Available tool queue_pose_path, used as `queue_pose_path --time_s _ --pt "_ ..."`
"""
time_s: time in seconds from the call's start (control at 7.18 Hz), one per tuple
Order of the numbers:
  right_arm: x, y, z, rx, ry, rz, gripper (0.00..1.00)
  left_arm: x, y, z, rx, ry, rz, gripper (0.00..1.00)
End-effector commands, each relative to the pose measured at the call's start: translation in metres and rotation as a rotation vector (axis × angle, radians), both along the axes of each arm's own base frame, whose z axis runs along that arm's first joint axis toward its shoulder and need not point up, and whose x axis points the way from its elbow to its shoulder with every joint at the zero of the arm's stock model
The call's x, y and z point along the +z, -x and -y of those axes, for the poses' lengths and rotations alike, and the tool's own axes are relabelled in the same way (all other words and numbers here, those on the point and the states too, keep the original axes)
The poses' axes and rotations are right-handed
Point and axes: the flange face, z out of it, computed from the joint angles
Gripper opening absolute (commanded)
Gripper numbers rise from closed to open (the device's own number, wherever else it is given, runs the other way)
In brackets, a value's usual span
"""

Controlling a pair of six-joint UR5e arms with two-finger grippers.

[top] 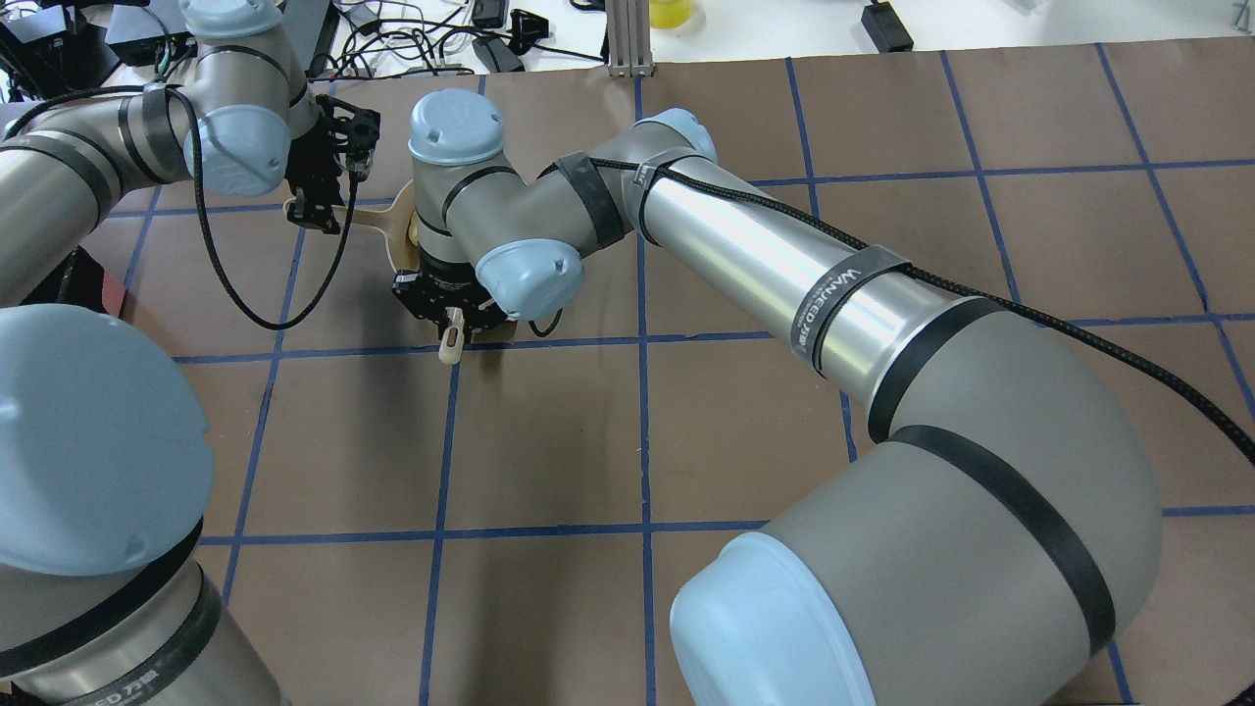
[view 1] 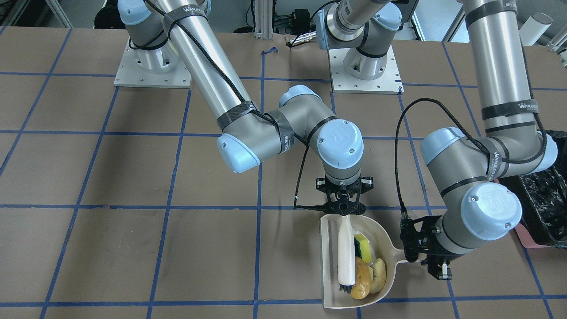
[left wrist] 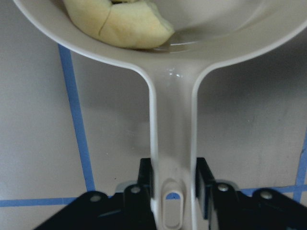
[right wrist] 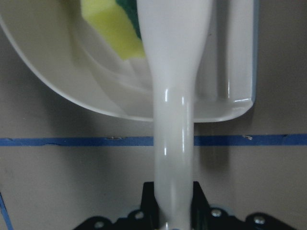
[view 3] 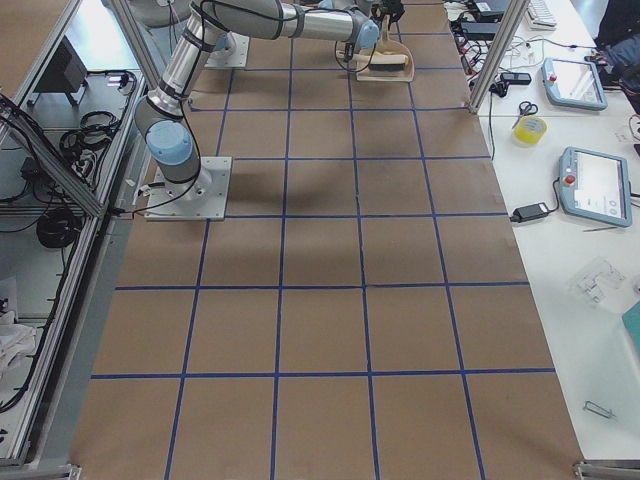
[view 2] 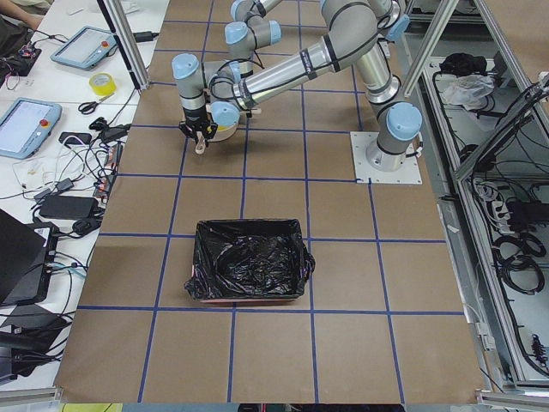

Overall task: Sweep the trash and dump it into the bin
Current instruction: 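Sweep the sponge, peel and potato toward the dustpan with the right gripper, then push the items fully into the dustpan with the brush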

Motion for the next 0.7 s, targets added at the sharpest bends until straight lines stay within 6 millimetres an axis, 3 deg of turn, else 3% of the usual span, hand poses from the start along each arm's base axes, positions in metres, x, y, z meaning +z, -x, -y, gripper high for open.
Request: queue_pose_path --time_s 0.0,0.28,0.56 --pt "0.001 -0.001 -0.002 0.004 -0.005 -0.02 0.0 0.0 0.0 0.0 0.0 0.0 0.0 0.0" --pt "0.016 0.011 -0.01 0.014 -0.038 -0.104 0.0 0.0 0.0 0.0 -0.005 0.0 -0.003 0.0" --pt "0.011 0.016 -0.014 0.028 -0.06 -0.15 0.0 -0.001 0.0 0.0 -0.006 0.0 -0.006 0.0"
